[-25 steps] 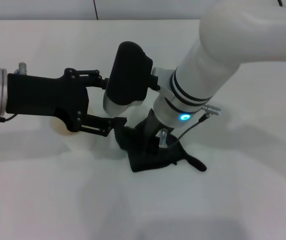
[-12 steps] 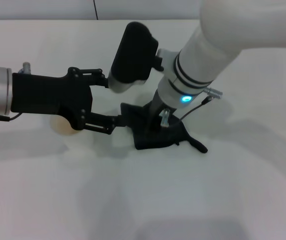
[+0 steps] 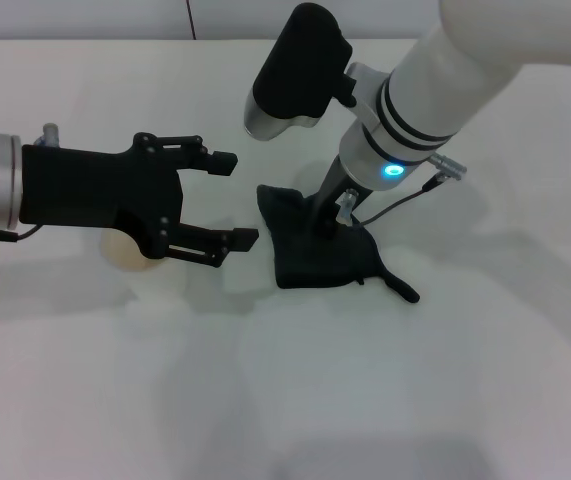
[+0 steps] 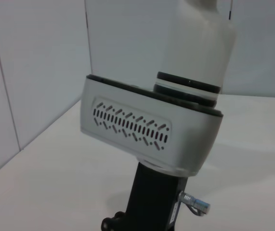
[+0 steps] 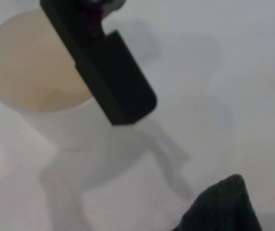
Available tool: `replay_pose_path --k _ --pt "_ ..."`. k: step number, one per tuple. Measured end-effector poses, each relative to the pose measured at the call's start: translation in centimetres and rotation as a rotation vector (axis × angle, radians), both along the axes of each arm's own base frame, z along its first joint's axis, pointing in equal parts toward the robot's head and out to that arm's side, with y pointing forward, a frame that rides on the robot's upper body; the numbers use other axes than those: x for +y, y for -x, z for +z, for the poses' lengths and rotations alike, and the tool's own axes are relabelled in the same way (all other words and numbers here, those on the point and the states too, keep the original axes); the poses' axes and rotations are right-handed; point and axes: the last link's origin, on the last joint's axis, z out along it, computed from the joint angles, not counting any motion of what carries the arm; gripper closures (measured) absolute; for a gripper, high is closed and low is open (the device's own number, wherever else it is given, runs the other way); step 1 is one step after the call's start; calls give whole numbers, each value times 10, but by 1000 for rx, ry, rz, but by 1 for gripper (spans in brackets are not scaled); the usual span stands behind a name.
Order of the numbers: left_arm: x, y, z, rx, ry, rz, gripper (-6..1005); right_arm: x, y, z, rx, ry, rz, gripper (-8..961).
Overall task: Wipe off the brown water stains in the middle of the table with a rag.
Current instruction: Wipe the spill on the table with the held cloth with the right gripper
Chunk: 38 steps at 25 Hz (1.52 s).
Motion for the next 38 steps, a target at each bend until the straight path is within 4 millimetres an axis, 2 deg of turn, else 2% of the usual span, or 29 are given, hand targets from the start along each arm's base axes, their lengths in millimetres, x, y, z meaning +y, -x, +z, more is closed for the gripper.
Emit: replay_pose_path --k 21,27,32,38 --pt "0 1 0 2 -1 -3 113 13 -16 26 31 -95 -60 891" --pt "0 1 0 2 -3 -10 113 6 -10 20 25 -65 -33 887" --pt "-1 1 0 1 -3 -12 113 -8 3 13 25 -16 18 884" --pt "0 0 1 -2 -5 -9 210 -20 8 20 67 -2 33 881"
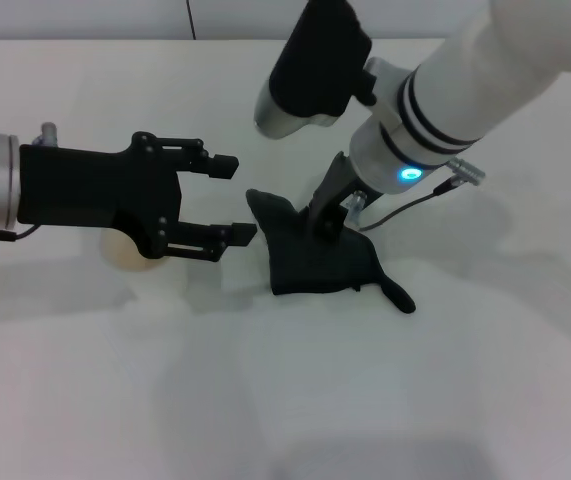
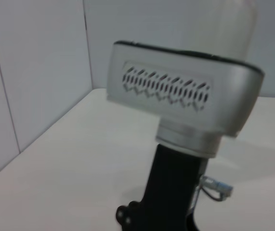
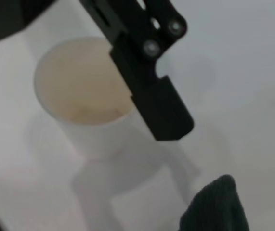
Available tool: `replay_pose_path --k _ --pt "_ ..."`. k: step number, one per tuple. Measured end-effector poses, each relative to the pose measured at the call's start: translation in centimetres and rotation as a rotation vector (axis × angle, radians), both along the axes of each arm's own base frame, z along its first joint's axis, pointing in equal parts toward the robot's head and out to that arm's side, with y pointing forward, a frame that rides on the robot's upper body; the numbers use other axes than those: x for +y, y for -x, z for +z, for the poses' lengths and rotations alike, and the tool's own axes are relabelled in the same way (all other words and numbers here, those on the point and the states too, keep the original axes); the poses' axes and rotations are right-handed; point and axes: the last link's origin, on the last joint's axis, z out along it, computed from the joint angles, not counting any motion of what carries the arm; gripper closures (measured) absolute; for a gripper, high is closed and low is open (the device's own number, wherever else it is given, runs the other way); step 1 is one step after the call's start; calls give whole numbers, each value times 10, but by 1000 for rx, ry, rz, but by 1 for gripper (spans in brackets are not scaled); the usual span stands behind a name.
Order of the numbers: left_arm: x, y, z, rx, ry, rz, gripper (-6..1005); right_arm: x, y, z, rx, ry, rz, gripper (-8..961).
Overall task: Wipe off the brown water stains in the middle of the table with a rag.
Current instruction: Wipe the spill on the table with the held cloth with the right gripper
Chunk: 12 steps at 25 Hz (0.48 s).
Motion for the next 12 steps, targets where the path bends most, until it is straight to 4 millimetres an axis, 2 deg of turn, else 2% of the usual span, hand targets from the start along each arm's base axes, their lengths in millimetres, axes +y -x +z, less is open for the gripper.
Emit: replay_pose_path --k 12 --pt "1 -1 8 -34 -22 24 232 -3 -33 39 14 -91 -84 874"
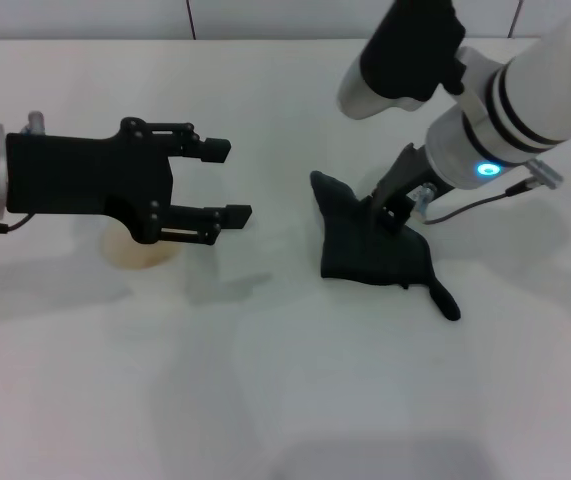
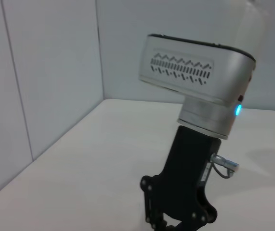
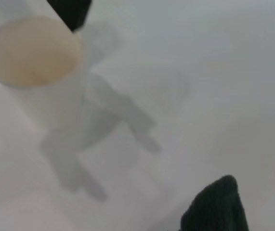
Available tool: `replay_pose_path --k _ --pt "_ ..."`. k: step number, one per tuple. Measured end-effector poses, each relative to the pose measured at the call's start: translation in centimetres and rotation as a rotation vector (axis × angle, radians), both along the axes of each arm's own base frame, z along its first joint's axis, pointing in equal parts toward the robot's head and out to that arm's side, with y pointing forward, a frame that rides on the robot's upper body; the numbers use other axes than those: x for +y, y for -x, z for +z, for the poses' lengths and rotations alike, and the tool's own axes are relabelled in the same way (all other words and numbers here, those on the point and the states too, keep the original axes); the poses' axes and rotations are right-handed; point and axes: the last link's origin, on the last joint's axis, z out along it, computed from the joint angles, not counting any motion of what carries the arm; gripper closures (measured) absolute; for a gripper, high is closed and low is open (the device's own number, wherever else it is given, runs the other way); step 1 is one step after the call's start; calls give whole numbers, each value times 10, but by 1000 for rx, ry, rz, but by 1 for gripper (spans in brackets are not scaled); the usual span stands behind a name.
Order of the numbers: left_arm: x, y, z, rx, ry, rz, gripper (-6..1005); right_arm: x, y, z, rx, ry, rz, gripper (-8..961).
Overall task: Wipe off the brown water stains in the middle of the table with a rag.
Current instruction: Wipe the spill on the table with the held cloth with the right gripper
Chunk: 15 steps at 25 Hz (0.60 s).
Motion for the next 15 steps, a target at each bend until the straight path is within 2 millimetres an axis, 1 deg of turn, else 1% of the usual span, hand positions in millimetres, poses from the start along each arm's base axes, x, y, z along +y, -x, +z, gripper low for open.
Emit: replay_pose_path --k 10,15 --pt "-1 -1 4 -11 -9 10 229 -7 -15 12 18 -21 -36 868" --pt "-1 -2 6 -11 -14 10 225 -13 -27 26 33 -35 -57 865"
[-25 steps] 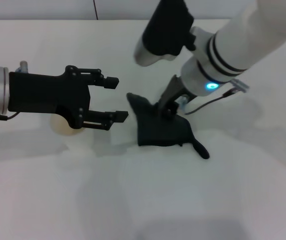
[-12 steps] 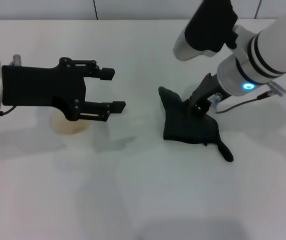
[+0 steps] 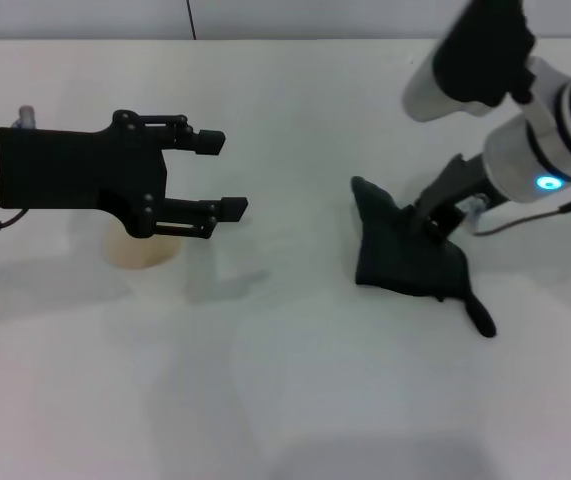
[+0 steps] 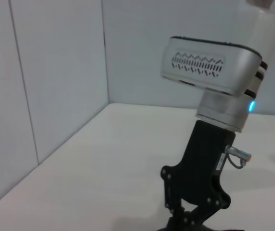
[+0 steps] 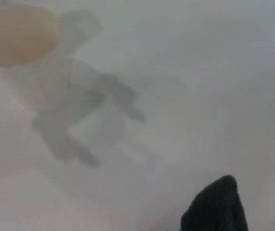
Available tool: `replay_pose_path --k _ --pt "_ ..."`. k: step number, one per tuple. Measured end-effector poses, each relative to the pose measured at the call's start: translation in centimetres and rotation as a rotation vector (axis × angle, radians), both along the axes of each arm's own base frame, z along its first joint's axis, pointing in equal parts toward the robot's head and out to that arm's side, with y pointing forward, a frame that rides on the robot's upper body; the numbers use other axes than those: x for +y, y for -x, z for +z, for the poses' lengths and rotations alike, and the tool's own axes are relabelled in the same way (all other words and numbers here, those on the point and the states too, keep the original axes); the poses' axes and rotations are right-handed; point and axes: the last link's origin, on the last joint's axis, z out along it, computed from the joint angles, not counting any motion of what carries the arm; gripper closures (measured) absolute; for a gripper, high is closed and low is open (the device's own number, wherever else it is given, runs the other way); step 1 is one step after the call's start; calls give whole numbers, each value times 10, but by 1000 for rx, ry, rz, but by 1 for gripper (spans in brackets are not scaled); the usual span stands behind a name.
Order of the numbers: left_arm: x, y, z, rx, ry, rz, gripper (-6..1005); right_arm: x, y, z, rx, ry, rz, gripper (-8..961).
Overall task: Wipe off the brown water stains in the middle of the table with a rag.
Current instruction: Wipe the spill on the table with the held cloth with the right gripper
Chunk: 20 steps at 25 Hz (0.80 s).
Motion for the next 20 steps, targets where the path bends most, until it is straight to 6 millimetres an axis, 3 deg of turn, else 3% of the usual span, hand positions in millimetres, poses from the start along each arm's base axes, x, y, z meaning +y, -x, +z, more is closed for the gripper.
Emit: replay_pose_path --k 20 --pt "-4 1 10 -37 -18 38 220 -29 -75 64 111 -68 -161 853"
